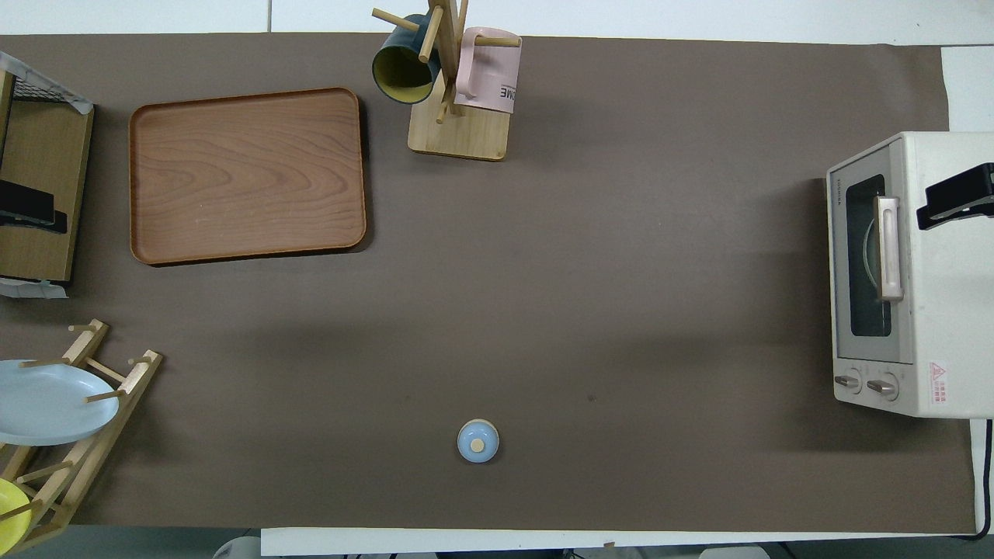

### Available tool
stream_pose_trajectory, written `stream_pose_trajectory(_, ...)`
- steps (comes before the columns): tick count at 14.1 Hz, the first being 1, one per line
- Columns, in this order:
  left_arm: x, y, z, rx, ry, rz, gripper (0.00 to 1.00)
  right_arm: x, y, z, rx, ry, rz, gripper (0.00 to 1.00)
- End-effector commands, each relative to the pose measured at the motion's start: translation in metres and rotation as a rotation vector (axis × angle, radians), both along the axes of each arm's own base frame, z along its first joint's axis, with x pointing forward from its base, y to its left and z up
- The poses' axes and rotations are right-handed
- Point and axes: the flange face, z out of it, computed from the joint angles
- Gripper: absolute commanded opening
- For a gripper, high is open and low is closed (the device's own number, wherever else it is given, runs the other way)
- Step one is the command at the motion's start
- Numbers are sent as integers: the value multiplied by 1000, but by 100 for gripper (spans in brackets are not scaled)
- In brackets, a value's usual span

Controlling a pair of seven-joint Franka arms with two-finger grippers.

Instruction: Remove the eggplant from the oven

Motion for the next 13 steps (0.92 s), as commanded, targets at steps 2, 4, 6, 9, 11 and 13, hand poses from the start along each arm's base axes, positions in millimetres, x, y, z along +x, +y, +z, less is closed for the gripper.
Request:
stream_pose_trajectory(2, -19, 0, 30, 10, 12, -18, 100, -4, -1, 5, -12, 8, 22, 100)
stream_pose_trajectory(4, -21, 0, 32, 10, 10, -18, 100, -4, -2, 2, -12, 8, 19, 100)
stream_pose_trajectory(6, -21, -1, 31, 9, 5, -15, 100, -6, -5, -3, -12, 8, 15, 100)
stream_pose_trajectory(9, -22, 6, 32, 8, 4, -2, 100, -9, -2, -15, -5, -2, 93, 60)
stream_pose_trajectory(11, -23, 8, 32, 8, 8, 3, 100, -11, -4, -16, -3, -5, 124, 3)
stream_pose_trajectory(13, -23, 8, 32, 8, 8, 2, 100, -6, -5, -34, -16, -29, 127, 0)
